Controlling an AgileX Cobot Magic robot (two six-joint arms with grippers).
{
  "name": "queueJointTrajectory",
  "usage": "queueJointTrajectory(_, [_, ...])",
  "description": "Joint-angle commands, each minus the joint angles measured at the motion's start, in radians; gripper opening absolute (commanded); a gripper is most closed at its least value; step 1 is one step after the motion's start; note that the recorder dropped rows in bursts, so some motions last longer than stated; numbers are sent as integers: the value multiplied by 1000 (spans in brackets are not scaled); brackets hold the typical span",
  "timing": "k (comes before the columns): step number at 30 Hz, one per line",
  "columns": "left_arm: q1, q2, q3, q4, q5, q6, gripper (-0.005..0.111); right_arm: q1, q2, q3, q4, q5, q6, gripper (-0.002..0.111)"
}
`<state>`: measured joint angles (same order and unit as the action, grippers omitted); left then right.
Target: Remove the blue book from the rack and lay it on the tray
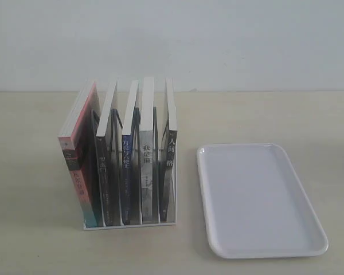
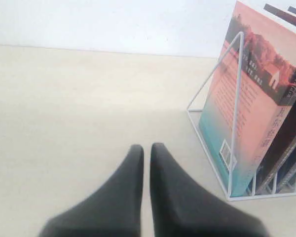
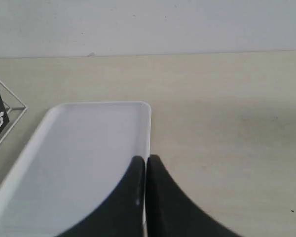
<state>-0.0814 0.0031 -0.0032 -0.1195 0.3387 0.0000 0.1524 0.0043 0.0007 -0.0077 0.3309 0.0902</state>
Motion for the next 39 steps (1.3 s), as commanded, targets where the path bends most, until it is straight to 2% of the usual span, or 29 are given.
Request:
queueJointTrajectory(1, [1, -3, 3, 4, -5, -6, 4, -3, -4, -1, -50, -50, -31, 0])
queueJointTrajectory(11, [1, -3, 3, 4, -5, -6, 4, -3, -4, -1, -81, -511, -46, 0])
queueJointTrajectory(23, [1, -3, 3, 4, -5, -6, 4, -3, -4, -1, -81, -564, -45, 0])
queueJointTrajectory(25, [1, -3, 3, 4, -5, -6, 4, -3, -4, -1, -79, -724, -69, 0])
queueJointTrajectory(27, [1, -3, 3, 4, -5, -6, 4, -3, -4, -1, -28, -973, 24, 0])
queueJointTrajectory(29, [1, -3, 3, 4, -5, -6, 4, -3, -4, -56, 32, -1032, 126, 0])
queueJointTrajectory(33, [1, -3, 3, 4, -5, -6, 4, -3, 75, -303, 55, -751, 136, 0])
queueJointTrajectory(39, [1, -3, 3, 4, -5, -6, 4, -3, 344, -629, 43, 18, 85, 0])
